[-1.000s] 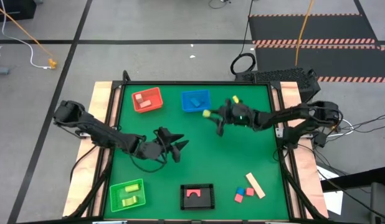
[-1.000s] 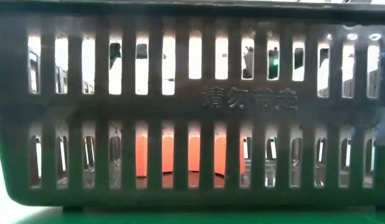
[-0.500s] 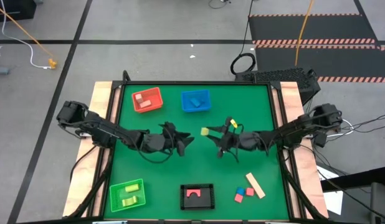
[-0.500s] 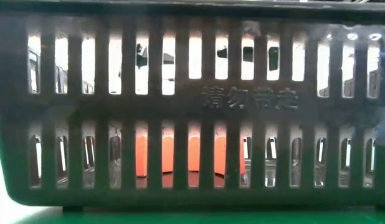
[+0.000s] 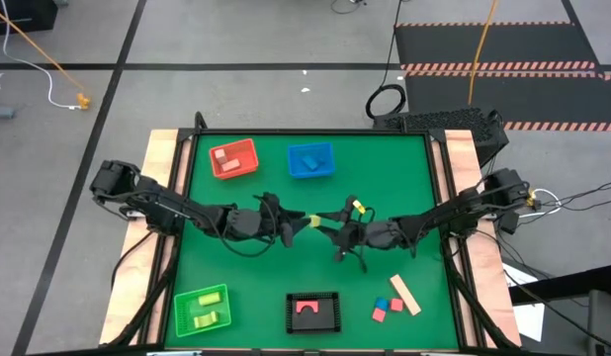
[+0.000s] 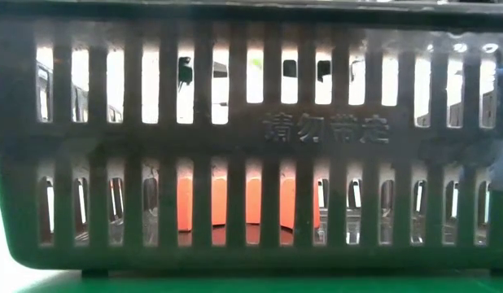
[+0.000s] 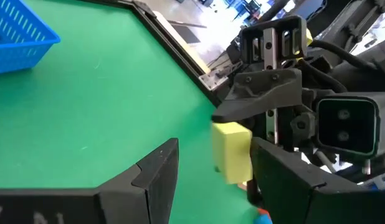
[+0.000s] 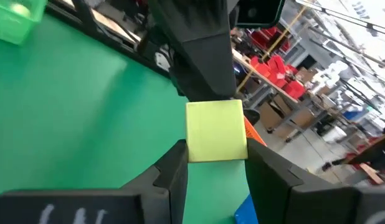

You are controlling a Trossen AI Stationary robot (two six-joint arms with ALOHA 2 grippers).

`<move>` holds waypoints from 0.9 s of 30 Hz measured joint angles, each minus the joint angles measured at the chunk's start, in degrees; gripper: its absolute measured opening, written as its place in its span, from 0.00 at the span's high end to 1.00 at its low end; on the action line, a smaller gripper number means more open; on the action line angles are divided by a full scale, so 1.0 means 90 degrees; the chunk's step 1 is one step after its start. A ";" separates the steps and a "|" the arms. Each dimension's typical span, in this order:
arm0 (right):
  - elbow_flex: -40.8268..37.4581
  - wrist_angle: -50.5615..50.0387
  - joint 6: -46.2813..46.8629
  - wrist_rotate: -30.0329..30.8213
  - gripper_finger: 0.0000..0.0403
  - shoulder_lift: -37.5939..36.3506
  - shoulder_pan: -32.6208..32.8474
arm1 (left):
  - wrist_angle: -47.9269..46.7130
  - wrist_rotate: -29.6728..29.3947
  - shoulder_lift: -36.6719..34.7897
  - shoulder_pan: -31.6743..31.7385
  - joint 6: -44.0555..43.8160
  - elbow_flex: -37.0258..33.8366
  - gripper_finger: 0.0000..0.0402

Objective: Sort & place blocks by color
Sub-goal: Put the green block into the green bin

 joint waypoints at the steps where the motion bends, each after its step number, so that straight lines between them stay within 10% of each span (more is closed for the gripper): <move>1: 0.0104 -0.0092 -0.0004 0.0112 0.71 0.0062 -0.0003 | 0.0000 0.0000 0.0000 -0.0018 0.0001 0.0000 0.50; 12: 0.1238 -0.0943 -0.0040 0.0309 0.71 0.0844 -0.0039 | -0.0351 0.0012 0.0000 -0.0040 0.0032 0.0000 0.52; 20: 0.1262 -0.0958 -0.0069 0.0390 0.69 0.0860 -0.0047 | -0.0587 -0.0050 0.0000 -0.0190 0.0330 -0.0005 0.85; 27: 0.1270 -0.1061 -0.0066 0.0385 0.69 0.0855 -0.0016 | -0.0568 -0.0051 0.0000 -0.0198 0.0577 -0.0005 0.86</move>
